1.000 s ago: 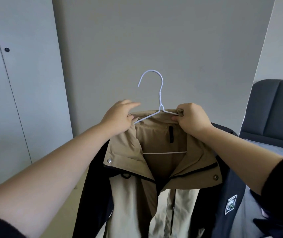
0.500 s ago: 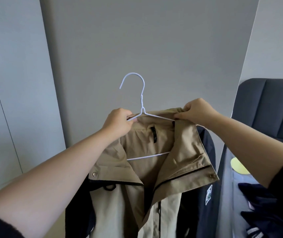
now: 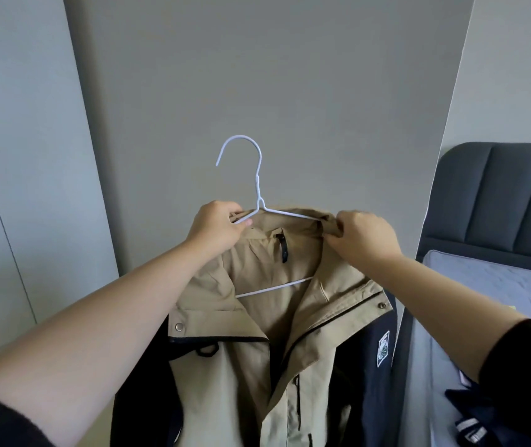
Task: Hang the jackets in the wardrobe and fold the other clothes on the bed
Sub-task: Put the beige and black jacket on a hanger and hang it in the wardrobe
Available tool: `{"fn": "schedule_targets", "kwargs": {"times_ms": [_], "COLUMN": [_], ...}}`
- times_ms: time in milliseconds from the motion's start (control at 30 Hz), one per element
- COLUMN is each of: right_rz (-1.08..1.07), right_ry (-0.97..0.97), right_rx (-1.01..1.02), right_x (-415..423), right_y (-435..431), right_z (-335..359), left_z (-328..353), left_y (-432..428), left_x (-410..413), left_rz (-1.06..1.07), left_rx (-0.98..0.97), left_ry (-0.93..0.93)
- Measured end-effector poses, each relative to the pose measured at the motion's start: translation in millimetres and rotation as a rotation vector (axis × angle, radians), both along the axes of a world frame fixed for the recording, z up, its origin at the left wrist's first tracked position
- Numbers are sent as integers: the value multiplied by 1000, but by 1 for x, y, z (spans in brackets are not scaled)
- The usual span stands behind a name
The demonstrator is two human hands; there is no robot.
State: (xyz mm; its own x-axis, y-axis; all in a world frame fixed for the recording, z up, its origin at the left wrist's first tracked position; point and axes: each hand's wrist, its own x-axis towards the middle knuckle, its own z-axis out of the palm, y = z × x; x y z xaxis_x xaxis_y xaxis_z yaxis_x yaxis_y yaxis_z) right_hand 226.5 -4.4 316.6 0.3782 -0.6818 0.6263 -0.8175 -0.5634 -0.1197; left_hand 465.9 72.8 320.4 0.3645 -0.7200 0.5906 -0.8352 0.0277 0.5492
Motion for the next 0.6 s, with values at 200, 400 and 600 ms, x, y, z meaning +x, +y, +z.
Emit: {"fn": "schedule_targets", "kwargs": {"times_ms": [200,400,600], "right_rz": [-214,-16,319], "right_ry": [3,154,-182], "right_rx": [31,341,248], "right_x": [-2,3,2], "right_y": [6,8,4], "right_z": [5,-1,35], "left_z": [4,8,10], "left_y": [-5,-6,-8], "left_x": [2,-4,-8], "left_rz": [147,96,20], "left_rx": [-5,-81,-158], "left_ry": [33,-41,-119]}}
